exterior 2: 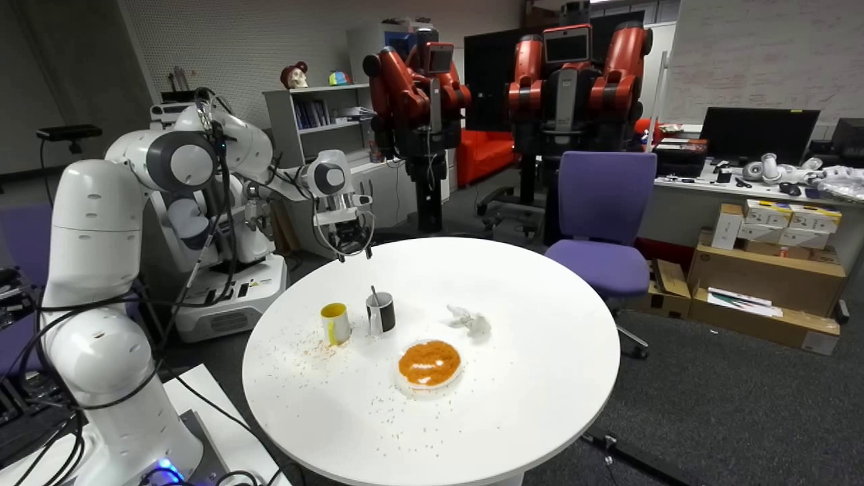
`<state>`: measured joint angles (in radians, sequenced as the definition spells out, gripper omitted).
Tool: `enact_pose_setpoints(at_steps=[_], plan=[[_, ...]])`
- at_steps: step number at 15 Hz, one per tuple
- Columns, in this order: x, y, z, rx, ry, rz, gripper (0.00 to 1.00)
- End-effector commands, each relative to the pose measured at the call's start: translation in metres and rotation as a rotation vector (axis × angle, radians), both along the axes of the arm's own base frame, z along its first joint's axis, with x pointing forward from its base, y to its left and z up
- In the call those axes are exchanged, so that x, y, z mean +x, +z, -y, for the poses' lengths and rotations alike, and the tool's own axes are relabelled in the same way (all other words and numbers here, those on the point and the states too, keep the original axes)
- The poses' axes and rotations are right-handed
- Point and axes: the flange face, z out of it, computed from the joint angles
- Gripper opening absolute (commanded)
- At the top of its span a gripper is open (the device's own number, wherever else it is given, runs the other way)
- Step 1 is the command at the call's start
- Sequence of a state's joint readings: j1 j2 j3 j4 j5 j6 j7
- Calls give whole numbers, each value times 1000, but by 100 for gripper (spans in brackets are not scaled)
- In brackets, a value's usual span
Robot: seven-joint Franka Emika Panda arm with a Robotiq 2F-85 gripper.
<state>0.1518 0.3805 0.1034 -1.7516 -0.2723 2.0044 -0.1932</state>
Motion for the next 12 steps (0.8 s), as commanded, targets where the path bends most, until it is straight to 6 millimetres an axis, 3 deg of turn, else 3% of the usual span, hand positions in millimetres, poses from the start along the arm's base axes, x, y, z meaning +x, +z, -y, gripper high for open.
enact_pose_setpoints(at_steps=[1, 6, 9, 10, 11, 12], plan=[[-43, 15, 34, 155, 98, -5, 100], [-101, 1, 86, 325, 119, -80, 100], [-135, -9, 118, 308, 32, -109, 100], [-141, -11, 132, 286, -36, -96, 100], [-116, -18, 114, 302, 28, -140, 100], [-124, -18, 124, 299, -1, -138, 100]])
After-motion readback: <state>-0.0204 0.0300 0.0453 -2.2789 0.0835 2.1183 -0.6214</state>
